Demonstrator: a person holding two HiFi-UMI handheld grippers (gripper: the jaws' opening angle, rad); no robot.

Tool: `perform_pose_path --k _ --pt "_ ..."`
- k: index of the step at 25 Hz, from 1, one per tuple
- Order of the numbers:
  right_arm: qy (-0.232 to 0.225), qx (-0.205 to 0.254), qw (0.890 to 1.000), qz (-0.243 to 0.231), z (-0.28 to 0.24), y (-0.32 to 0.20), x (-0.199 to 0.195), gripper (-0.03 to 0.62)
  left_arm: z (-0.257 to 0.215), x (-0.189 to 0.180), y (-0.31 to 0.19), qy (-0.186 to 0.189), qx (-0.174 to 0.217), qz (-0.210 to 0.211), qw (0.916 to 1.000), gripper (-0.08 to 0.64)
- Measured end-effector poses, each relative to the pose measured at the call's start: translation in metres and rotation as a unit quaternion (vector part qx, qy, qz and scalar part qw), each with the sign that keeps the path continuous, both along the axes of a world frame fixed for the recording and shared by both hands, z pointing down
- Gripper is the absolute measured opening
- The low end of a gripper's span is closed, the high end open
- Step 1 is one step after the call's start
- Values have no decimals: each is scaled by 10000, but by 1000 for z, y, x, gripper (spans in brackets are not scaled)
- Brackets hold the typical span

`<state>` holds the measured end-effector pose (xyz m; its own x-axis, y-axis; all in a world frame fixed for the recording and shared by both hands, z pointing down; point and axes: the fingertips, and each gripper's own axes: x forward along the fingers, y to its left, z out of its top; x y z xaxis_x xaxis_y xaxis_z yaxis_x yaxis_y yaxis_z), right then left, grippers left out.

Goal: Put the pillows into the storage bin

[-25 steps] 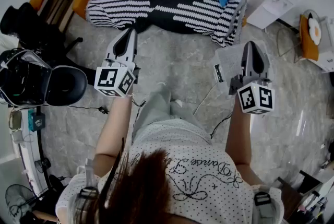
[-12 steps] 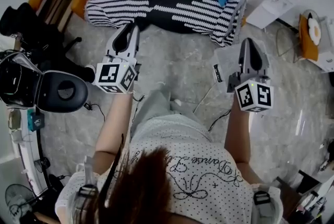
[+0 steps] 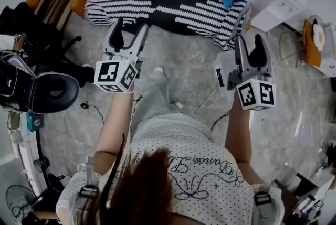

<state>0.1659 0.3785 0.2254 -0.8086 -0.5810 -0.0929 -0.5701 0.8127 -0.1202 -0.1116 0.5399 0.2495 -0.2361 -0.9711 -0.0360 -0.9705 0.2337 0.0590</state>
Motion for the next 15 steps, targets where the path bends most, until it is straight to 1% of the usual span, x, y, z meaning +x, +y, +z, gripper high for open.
perform_pose_path --k 2,7,15 --pt "15 3 10000 -28 1 -10 -18 292 -1 -16 -10 -4 33 -6 10000 316" --pt "4 14 10000 -9 1 -45 -72 298 -5 -69 -50 -218 5 1 9998 337" --pt "-19 -7 9998 220 1 -112 -175 300 3 -175 -132 -131 -36 367 9992 347"
